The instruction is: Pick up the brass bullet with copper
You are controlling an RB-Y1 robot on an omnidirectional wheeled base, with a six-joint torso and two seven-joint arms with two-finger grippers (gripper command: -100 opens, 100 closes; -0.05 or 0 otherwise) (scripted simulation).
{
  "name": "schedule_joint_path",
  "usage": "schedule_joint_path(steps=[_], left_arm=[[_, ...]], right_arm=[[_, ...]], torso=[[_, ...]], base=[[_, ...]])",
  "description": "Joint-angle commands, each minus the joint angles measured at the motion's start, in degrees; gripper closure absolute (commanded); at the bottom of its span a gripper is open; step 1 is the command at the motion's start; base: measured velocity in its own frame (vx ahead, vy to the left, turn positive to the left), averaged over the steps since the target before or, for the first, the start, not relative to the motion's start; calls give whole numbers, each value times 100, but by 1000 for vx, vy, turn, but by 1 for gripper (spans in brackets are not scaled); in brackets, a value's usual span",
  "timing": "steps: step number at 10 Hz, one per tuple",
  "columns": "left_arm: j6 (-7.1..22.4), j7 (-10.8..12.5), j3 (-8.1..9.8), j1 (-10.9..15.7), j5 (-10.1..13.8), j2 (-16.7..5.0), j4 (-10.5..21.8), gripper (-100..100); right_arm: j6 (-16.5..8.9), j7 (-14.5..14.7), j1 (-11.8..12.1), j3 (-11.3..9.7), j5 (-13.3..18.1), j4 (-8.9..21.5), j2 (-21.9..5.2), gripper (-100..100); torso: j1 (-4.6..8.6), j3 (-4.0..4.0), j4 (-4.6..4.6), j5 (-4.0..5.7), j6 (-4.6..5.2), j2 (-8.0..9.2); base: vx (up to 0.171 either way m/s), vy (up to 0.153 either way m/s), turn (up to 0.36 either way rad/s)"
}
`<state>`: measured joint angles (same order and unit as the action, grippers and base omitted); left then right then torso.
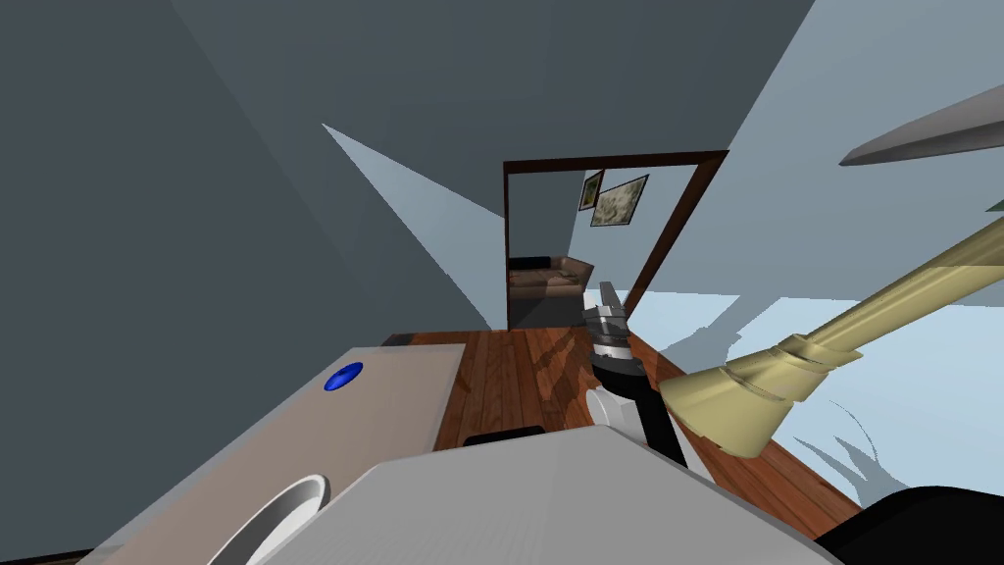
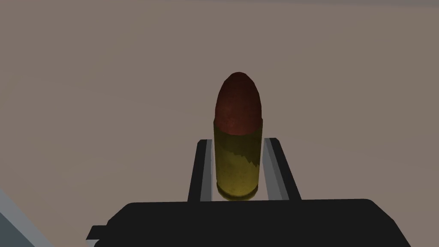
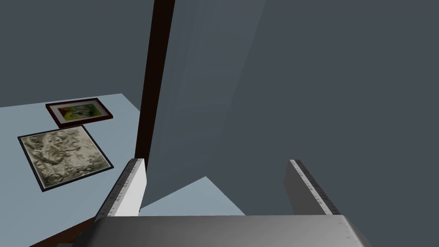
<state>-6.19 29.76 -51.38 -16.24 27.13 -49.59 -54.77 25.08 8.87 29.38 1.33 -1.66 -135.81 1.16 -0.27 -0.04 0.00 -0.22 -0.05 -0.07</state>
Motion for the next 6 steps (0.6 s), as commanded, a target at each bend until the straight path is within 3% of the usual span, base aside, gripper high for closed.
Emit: schedule_joint_path(steps=[1, 2, 3, 4, 6], left_arm=[[0, 0, 0, 0, 0, 0, 0, 100], [-1, 0, 0, 0, 0, 0, 0, 100], [-1, 0, 0, 0, 0, 0, 0, 0], [-6, 11, -78, -2, 21, -183, -155, 100], [-9, 34, -168, -4, 49, -392, -343, 100]], right_arm=[[0, 0, 0, 0, 0, 0, 0, 0], [0, 0, 0, 0, 0, 0, 0, 0], [0, 0, 0, 0, 0, 0, 0, 0], [0, 0, 0, 0, 0, 0, 0, 0], [0, 0, 1, 0, 0, 0, 0, 0]], torso=[[0, 0, 0, 0, 0, 0], [0, 0, 0, 0, 0, 0], [0, 0, 0, 0, 0, 0], [0, 0, 1, 0, 0, 0], [18, -8, 4, 5, -5, -13]], base=[[0, 0, 0], [0, 0, 0], [0, 0, 0], [25, -22, 181], [41, -52, 142]])
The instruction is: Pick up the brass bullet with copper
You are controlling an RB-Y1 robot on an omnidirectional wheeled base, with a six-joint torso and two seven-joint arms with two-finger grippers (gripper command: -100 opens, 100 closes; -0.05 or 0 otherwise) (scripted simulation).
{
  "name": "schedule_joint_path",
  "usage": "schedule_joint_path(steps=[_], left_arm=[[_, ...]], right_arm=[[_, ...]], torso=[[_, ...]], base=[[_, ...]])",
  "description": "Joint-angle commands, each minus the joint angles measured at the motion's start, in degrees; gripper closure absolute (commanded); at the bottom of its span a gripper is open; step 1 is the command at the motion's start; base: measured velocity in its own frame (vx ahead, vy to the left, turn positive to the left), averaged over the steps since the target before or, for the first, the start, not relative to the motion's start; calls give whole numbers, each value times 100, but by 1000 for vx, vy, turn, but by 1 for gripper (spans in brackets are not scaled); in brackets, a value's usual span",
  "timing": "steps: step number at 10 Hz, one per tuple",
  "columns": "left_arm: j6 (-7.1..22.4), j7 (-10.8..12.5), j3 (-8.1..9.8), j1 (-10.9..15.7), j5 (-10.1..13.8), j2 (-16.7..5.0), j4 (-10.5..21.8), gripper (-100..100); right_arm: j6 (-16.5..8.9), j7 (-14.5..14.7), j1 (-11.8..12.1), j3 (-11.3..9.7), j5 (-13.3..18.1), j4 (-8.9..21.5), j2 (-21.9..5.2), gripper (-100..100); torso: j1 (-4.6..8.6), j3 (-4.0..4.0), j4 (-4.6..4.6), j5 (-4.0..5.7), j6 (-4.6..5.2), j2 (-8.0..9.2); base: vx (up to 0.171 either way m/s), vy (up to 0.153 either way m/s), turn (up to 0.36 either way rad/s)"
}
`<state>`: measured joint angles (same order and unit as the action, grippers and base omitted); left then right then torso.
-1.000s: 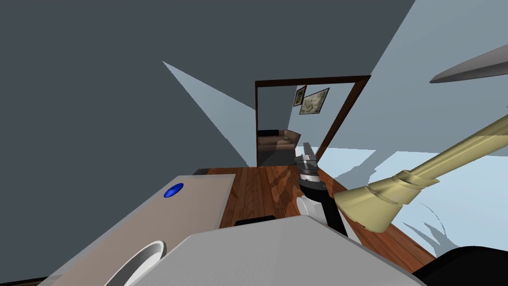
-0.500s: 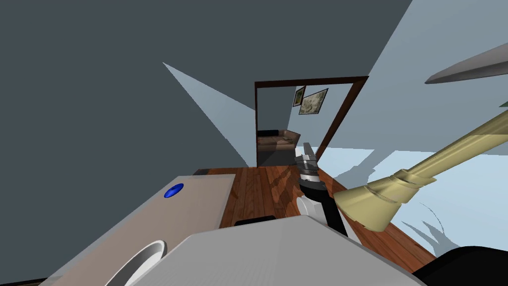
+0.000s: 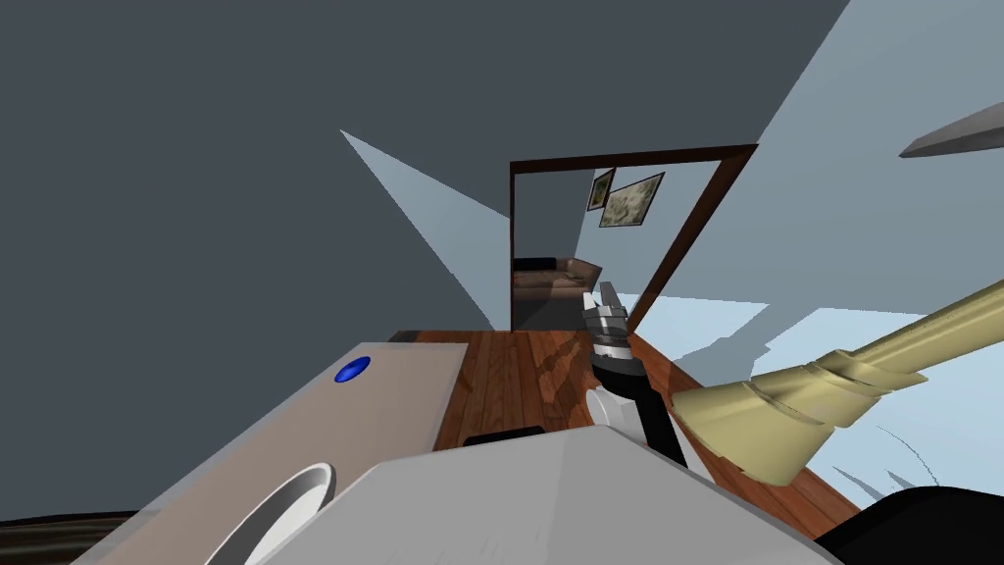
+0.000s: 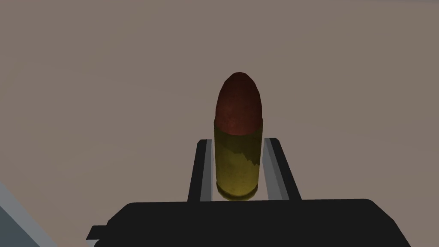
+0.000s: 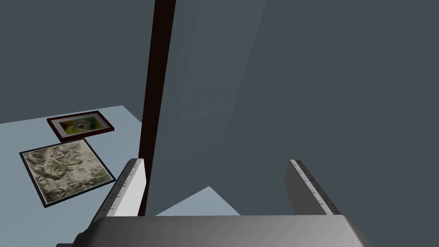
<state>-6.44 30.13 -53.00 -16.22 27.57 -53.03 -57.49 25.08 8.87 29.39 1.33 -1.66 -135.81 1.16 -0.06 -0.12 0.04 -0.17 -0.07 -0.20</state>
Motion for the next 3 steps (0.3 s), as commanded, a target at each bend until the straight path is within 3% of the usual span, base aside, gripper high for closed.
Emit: schedule_joint_path(steps=[1, 2, 3], left_arm=[[13, 12, -67, -8, 23, -189, -195, 100], [11, 0, -22, -18, 11, -111, -128, 100], [15, -1, -24, -22, 13, -122, -143, 0]], right_arm=[[0, 0, 0, 0, 0, 0, 0, 0], [0, 0, 0, 0, 0, 0, 0, 0], [0, 0, -1, 0, 0, 0, 0, 0]], torso=[[0, 0, 0, 0, 0, 0], [-1, 1, 0, 0, 0, 3], [-9, 3, -1, -3, 3, 7]], base=[[22, -44, 100], [9, -20, 24], [0, 0, 0]])
